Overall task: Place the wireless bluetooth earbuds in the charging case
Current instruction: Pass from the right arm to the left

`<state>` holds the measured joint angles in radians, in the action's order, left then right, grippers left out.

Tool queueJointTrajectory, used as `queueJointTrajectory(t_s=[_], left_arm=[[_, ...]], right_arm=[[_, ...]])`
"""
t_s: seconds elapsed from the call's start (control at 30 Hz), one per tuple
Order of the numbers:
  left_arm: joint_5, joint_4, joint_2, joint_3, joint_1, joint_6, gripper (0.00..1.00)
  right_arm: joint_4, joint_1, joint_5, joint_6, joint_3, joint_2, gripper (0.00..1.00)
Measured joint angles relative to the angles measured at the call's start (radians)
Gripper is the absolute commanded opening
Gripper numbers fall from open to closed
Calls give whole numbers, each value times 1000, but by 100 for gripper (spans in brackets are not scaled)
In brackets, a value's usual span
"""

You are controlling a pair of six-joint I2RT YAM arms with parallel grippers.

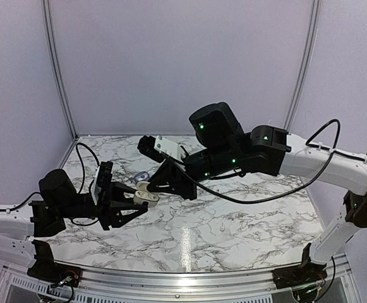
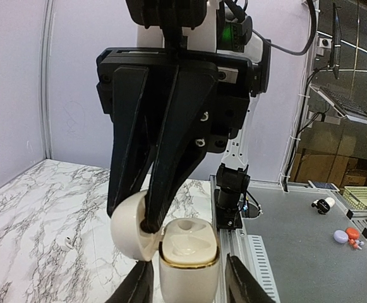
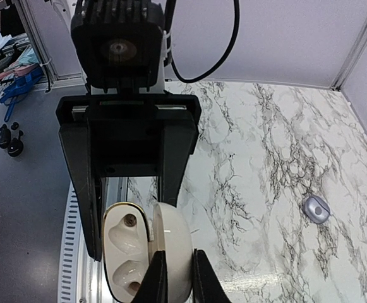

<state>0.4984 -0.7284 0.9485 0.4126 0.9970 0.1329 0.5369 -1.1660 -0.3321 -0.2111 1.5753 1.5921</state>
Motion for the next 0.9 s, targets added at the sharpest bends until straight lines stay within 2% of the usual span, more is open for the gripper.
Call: queueJointTrajectory(t_s=[0.27, 0.43, 0.5, 0.57, 0.6, 0.77, 0.9], left_arm=[[9, 0, 7, 1, 0, -8, 15], [14, 0, 8, 1, 0, -10, 7], [15, 0, 8, 1, 0, -10, 5], [14, 1, 7, 1, 0, -10, 4], [16, 3, 7, 1, 0, -11, 4], [11, 8, 5, 1, 5, -10, 4], [-6, 8, 5, 0, 4, -6, 3]], right_arm=[[6, -3, 1, -2, 0, 1, 0], [8, -3, 0, -3, 0, 1, 2], [8, -3, 0, -3, 0, 1, 22], [9, -3, -2, -5, 0, 1, 35], [8, -3, -2, -2, 0, 1, 44], [-16, 14, -23, 17, -6, -9, 61], [-76, 75, -63, 70, -81, -76, 65]])
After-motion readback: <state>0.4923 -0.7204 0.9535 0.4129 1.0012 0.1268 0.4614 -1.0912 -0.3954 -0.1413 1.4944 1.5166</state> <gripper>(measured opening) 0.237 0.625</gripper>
